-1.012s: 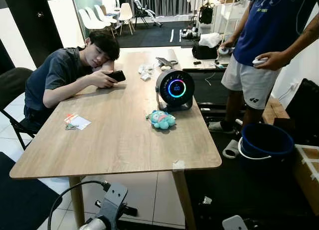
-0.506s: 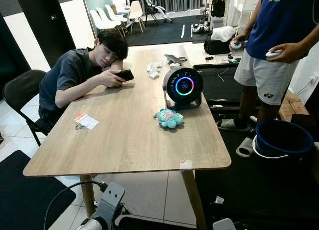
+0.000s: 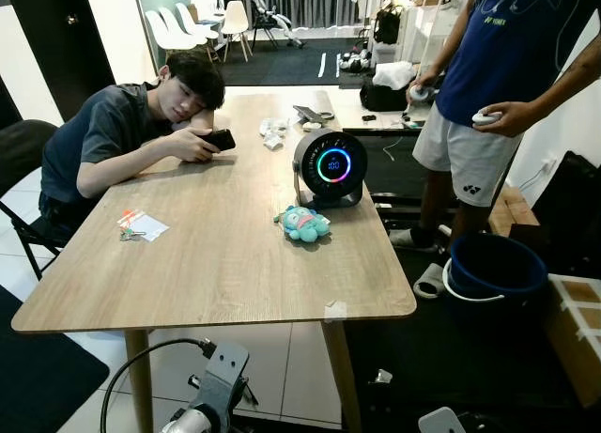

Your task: Hang keys on a hook

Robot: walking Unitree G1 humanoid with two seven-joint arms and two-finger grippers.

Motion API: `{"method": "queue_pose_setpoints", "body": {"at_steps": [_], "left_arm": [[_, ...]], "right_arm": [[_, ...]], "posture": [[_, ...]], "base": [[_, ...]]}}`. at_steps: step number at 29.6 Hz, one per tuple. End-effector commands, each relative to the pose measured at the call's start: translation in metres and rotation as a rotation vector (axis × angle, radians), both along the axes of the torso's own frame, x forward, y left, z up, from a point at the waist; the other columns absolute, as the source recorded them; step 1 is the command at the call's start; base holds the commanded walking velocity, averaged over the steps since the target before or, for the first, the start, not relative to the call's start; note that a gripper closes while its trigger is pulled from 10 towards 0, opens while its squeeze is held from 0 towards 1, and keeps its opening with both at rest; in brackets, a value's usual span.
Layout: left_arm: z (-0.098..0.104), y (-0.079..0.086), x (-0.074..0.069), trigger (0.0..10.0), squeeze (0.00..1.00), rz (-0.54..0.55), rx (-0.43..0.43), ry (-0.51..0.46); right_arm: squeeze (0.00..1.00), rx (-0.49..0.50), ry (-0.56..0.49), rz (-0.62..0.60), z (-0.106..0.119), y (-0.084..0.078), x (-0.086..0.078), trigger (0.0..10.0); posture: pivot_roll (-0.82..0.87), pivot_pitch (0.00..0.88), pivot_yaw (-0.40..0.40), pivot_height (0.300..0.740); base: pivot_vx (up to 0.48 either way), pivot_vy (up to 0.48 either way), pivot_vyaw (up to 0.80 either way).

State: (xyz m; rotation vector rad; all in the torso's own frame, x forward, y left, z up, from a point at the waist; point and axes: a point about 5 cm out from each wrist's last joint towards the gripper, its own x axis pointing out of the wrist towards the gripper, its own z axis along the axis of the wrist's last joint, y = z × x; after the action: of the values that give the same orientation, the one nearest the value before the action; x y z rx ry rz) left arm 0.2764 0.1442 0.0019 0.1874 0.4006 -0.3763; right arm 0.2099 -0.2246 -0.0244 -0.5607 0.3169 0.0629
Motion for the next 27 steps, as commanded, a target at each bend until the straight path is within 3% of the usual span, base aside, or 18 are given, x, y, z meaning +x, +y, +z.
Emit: {"method": "queue_pose_setpoints", "body": {"at_steps": [1,7,11,16,22,27], "left_arm": [[-0.003,0.003,-0.003,10.0,0.0,0.025,-0.009,0.01],[-0.002,0.028,-0.009,10.0,0.0,0.127,-0.002,-0.011],[-0.003,0.032,-0.011,10.0,0.0,0.137,0.005,-0.011],[-0.006,0.053,-0.025,10.0,0.0,0.207,0.029,-0.01],[-0.011,0.052,-0.035,10.0,0.0,0.24,0.017,-0.002],[-0.013,0.05,-0.037,10.0,0.0,0.235,0.013,0.008]], "right_arm": [[0.0,-0.003,0.026,0.028,-0.004,0.003,-0.002,10.0],[0.0,0.01,0.025,0.083,0.002,0.017,0.018,10.0],[0.0,0.014,0.024,0.086,0.003,0.018,0.02,10.0],[0.0,0.044,0.058,0.158,-0.003,0.038,0.018,10.0],[0.0,0.038,0.041,0.132,0.004,0.033,0.031,10.0],[0.0,0.04,0.035,0.112,0.004,0.031,0.03,10.0]], "posture": [[-0.07,0.108,0.009,0.74],[0.01,0.102,-0.03,0.74],[0.04,0.105,-0.044,0.74],[0.12,0.117,-0.085,0.74],[0.11,0.099,-0.067,0.74],[0.07,0.098,-0.045,0.74]], "base": [[0.0,0.0,0.0],[0.0,0.0,0.0],[0.0,0.0,0.0],[0.0,0.0,0.0],[0.0,0.0,0.0],[0.0,0.0,0.0]]}}
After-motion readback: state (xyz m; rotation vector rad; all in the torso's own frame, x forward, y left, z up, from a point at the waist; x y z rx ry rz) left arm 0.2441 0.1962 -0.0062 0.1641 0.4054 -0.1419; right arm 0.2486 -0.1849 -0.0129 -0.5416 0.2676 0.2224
